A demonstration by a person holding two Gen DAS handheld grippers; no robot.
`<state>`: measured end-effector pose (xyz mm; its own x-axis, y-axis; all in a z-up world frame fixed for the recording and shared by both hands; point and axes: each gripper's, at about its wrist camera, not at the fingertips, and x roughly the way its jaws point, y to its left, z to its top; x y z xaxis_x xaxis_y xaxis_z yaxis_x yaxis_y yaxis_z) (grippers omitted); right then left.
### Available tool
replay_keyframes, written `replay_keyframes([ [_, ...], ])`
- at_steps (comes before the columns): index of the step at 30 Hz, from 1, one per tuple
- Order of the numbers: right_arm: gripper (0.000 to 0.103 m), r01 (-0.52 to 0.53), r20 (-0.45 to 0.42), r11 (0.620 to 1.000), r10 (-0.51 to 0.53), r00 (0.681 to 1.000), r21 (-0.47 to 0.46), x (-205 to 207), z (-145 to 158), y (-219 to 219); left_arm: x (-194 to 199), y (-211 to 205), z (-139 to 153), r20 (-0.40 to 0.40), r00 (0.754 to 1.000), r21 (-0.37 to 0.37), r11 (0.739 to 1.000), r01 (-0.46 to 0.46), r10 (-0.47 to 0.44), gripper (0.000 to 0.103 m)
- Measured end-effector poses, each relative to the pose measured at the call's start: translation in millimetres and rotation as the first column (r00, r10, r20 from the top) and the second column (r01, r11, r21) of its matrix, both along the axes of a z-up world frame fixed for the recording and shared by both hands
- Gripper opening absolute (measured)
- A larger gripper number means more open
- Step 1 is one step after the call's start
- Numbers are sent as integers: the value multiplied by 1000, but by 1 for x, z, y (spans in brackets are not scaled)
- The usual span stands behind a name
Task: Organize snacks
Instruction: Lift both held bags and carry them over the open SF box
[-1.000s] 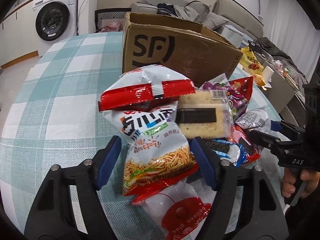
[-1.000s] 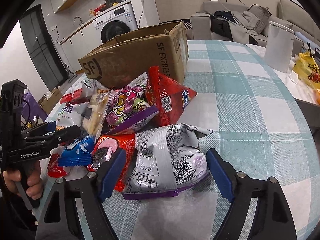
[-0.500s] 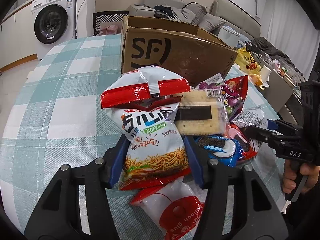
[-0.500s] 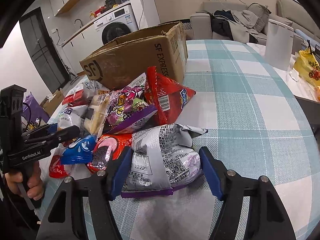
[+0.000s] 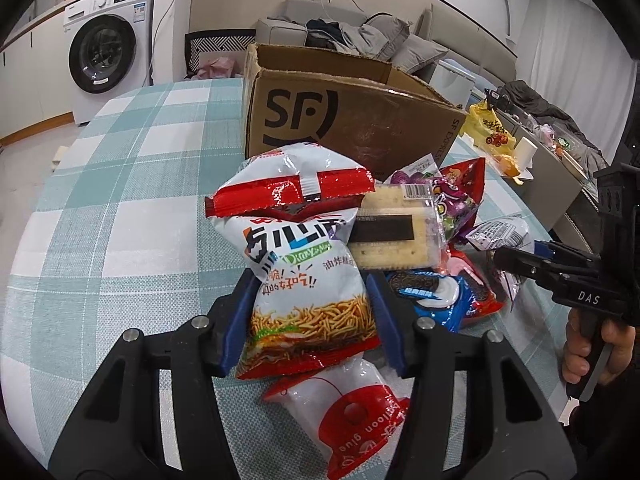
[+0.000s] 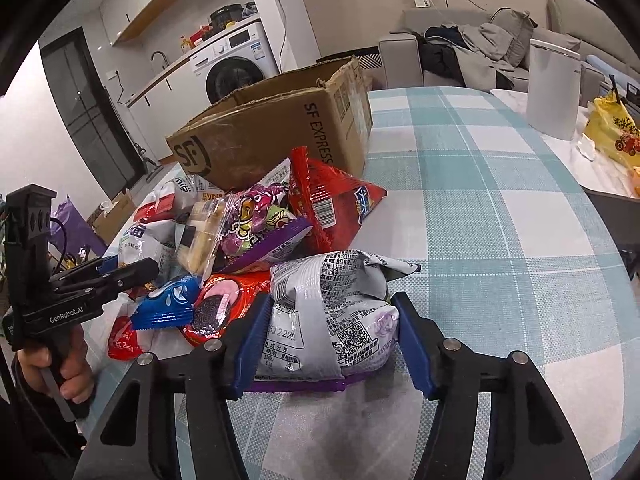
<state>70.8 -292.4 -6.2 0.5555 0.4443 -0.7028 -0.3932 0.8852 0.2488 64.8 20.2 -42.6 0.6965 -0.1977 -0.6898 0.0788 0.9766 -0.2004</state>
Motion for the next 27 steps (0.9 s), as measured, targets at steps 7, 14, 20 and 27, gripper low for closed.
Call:
replay_keyframes([
  [7, 61, 12, 37, 999, -13, 999, 32, -7, 10, -9, -8, -6, 9, 30, 999, -3, 1000, 15, -15, 52],
  [14, 61, 12, 59, 998, -16, 998, 62, -12, 18, -13, -22, -11, 15, 56, 998, -19, 999, 39, -38, 52],
  [20, 61, 7, 86, 997, -14, 996, 81, -15, 25, -11, -32, -19, 27, 92, 994, -11, 998, 57, -56, 52],
  [27, 61, -5, 112, 995, -6, 994, 95, -17, 36, -8, -34, -21, 38, 108, 993, -8, 999, 47, -46, 52],
])
